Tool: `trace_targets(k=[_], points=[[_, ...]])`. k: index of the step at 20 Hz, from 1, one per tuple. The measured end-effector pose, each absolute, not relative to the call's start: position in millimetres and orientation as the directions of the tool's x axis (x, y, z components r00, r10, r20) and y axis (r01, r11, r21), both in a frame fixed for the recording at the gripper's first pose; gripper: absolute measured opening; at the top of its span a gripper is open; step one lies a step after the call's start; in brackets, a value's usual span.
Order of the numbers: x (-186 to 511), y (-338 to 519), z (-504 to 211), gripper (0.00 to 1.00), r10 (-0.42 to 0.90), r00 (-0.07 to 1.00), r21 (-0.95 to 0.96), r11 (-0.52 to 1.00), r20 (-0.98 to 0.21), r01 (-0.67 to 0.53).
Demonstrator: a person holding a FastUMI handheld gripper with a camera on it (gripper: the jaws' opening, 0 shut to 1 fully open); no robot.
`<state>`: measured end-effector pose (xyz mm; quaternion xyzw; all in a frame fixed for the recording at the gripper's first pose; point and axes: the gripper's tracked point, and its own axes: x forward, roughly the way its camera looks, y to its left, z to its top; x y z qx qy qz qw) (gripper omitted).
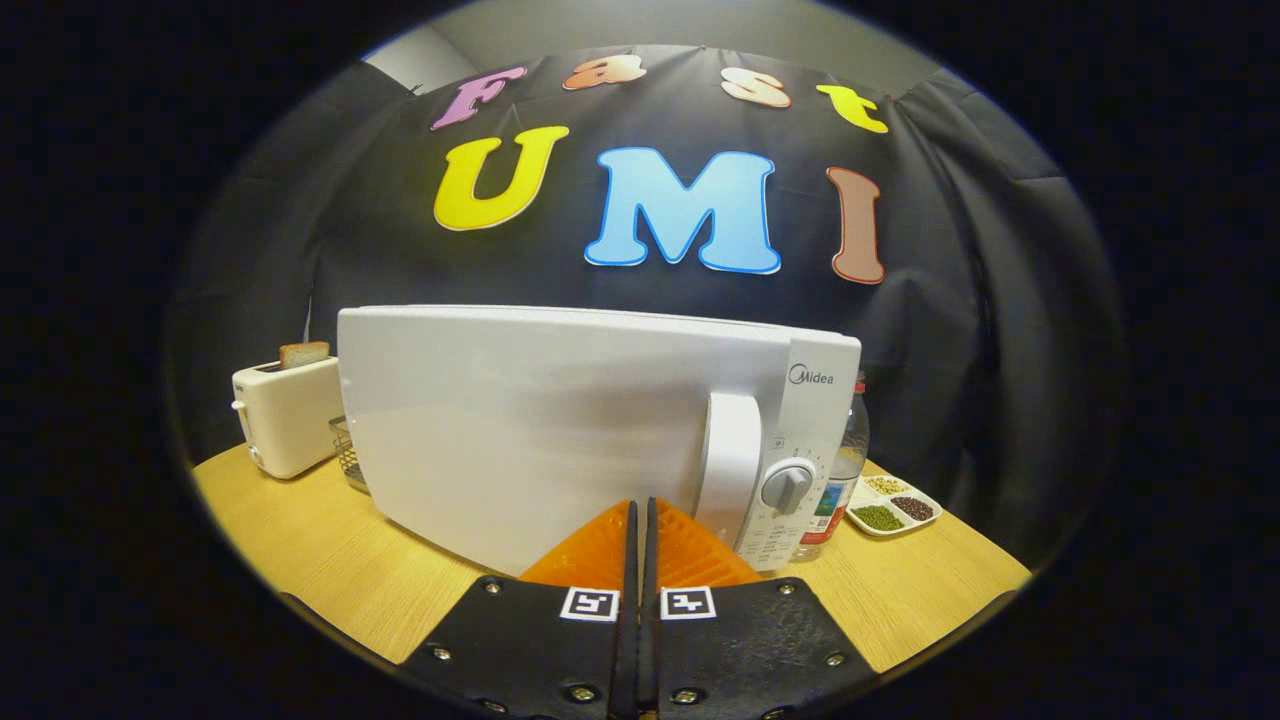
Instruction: Open the microwave, put the food inside, and close the microwave door.
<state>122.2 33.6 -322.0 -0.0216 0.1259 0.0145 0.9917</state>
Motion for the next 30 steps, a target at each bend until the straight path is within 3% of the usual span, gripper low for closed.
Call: trace_targets(k=[10, 13, 20, 30], points=[[166, 31, -326, 0.02, -0.052, 0.975, -0.112, 0.993, -0.215, 0.028], [163, 30, -326, 0.02, -0.019, 0.963, -0.063, 0.998, -0.267, 0.003], [113, 39, -296, 0.02, 0.034, 0.957, -0.019, 0.999, -0.287, -0.041], [21, 39, -196, 0.02, 0.068, 0.972, 0.015, 0.998, -0.226, -0.066]])
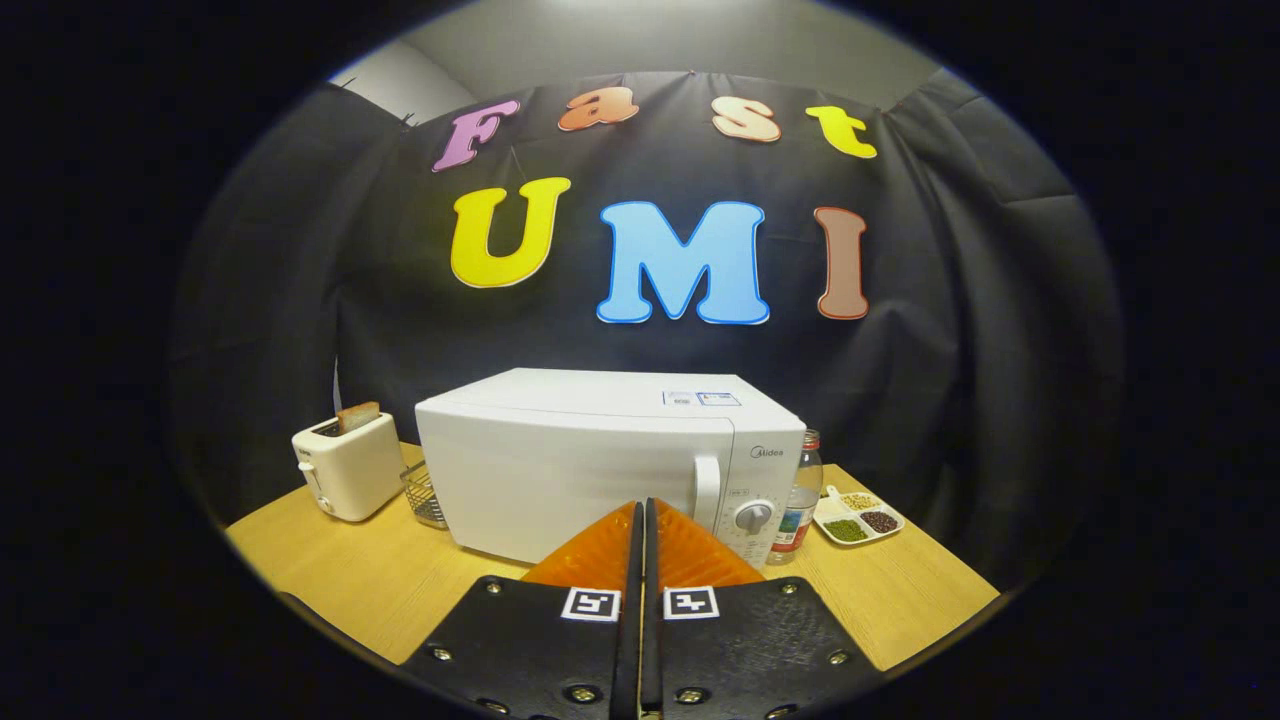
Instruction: Open the microwave, put the food inside, and close the microwave door.
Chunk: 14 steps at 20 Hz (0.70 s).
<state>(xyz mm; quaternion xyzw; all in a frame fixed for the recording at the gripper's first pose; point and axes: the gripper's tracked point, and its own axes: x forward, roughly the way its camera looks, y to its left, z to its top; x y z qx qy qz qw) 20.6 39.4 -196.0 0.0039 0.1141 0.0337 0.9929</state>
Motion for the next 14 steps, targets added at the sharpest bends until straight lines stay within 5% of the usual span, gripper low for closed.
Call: trace_targets(k=[10, 11, 14], points=[[-48, 12, -67, 0.02, 0.0, 0.998, -0.008, 1.0, -0.063, -0.001], [-52, 13, -54, 0.12, 0.002, 0.999, 0.004, 1.0, -0.049, -0.002], [-63, 10, -27, 0.77, -0.003, 1.0, 0.011, 1.0, 0.0, 0.003]])
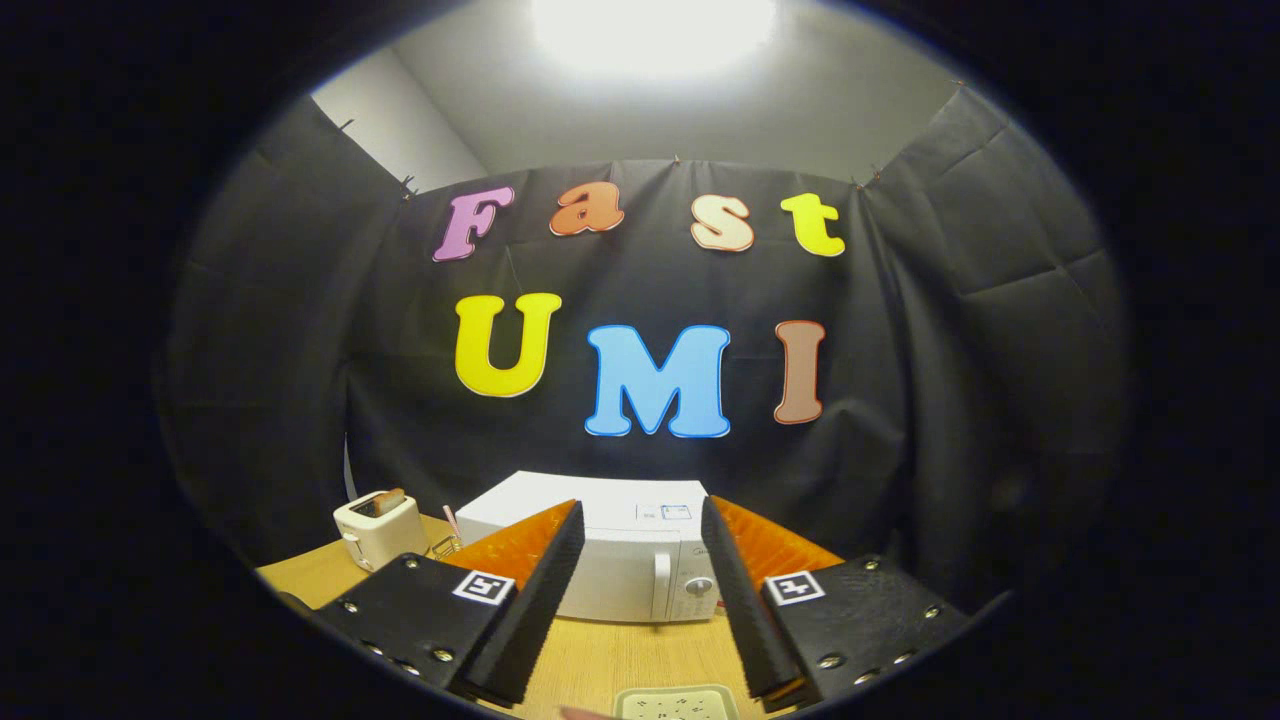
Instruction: Open the microwave, put the food inside, and close the microwave door.
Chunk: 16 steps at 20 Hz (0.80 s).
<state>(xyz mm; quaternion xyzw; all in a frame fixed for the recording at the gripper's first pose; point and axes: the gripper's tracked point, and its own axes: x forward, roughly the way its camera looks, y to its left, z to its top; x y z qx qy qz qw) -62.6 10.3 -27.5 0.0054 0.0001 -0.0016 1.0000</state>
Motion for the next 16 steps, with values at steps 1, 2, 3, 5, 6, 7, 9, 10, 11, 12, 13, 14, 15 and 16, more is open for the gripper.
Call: trace_targets(k=[1, 2, 3, 5, 6, 7, 9, 10, 11, 12, 13, 14, 15, 16], points=[[-68, 6, -22, 0.87, -0.029, 1.0, 0.022, 0.999, 0.011, 0.029], [-72, 6, -19, 0.91, -0.035, 0.999, 0.021, 0.999, 0.019, 0.035], [-78, 11, -17, 0.98, -0.02, 0.999, 0.013, 1.0, 0.026, 0.019], [-84, 13, -17, 0.98, -0.003, 1.0, -0.007, 1.0, 0.023, 0.003], [-86, 12, -17, 0.97, -0.004, 1.0, -0.01, 1.0, 0.021, 0.004], [-88, 12, -17, 0.97, -0.006, 1.0, -0.01, 1.0, 0.024, 0.007], [-91, 13, -17, 0.97, -0.008, 1.0, -0.01, 1.0, 0.024, 0.008], [-91, 14, -16, 0.97, -0.007, 1.0, -0.01, 1.0, 0.028, 0.007], [-91, 15, -14, 0.97, -0.008, 0.999, -0.012, 1.0, 0.035, 0.009], [-91, 14, -14, 0.97, -0.012, 0.999, -0.015, 1.0, 0.038, 0.012], [-91, 15, -14, 0.97, -0.012, 0.999, -0.017, 1.0, 0.035, 0.013], [-91, 17, -15, 0.97, -0.007, 0.999, -0.017, 1.0, 0.031, 0.007], [-91, 19, -15, 0.97, -0.001, 1.0, -0.014, 1.0, 0.03, 0.002], [-91, 18, -16, 0.97, 0.0, 1.0, -0.009, 1.0, 0.025, 0.0]])
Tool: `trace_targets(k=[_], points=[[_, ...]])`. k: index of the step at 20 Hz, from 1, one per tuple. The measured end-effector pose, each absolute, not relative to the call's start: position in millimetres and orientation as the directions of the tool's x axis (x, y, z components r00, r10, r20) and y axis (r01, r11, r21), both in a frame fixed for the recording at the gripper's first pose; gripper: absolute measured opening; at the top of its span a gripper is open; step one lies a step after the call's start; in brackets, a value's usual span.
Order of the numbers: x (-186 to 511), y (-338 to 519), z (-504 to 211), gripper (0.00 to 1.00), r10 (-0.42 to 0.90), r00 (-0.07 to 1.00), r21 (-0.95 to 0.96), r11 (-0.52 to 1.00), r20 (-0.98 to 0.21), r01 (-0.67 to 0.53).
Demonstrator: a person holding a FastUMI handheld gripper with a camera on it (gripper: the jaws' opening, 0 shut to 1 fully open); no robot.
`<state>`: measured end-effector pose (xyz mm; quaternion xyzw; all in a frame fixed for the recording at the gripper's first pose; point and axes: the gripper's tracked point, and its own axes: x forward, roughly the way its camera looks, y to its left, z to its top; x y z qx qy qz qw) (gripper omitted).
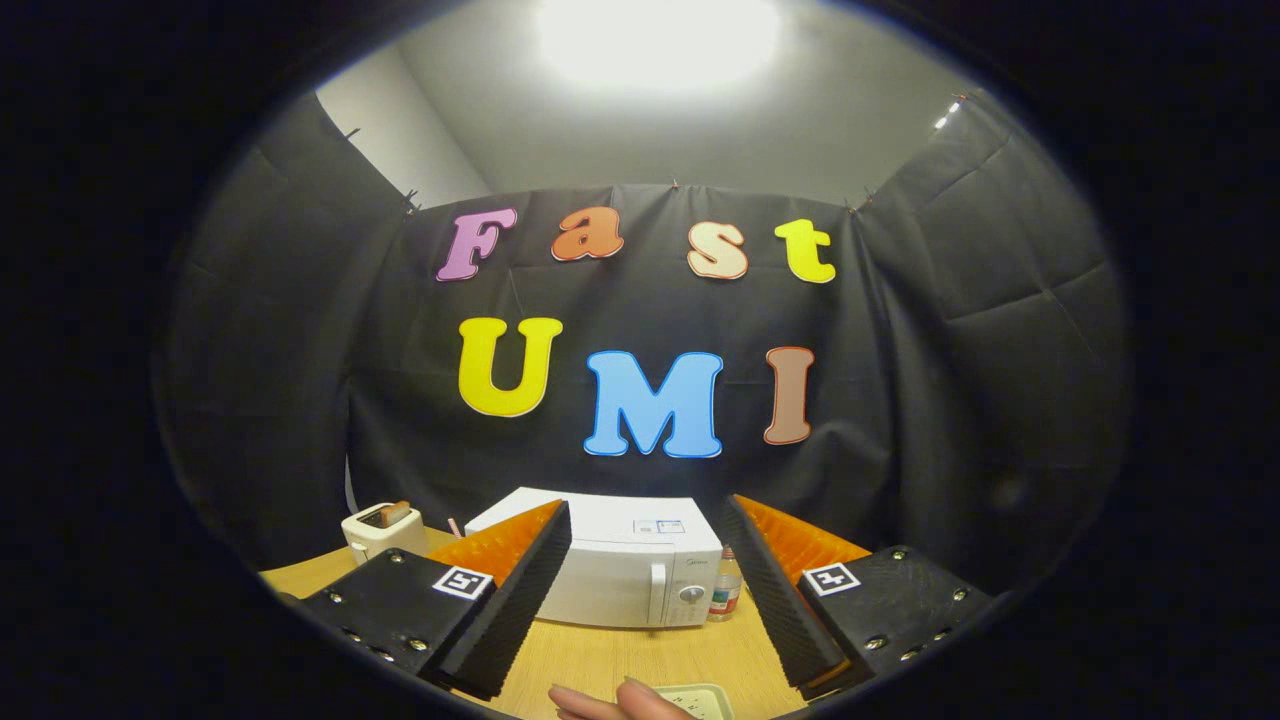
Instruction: Open the microwave, put the food inside, and close the microwave door.
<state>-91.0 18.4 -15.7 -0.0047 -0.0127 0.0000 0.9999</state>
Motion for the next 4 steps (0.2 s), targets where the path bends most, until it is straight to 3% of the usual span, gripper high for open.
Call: trace_targets(k=[4], points=[[-91.0, 15.9, -16.3, 0.97, -0.008, 0.999, -0.015, 1.0, 0.031, 0.009]])
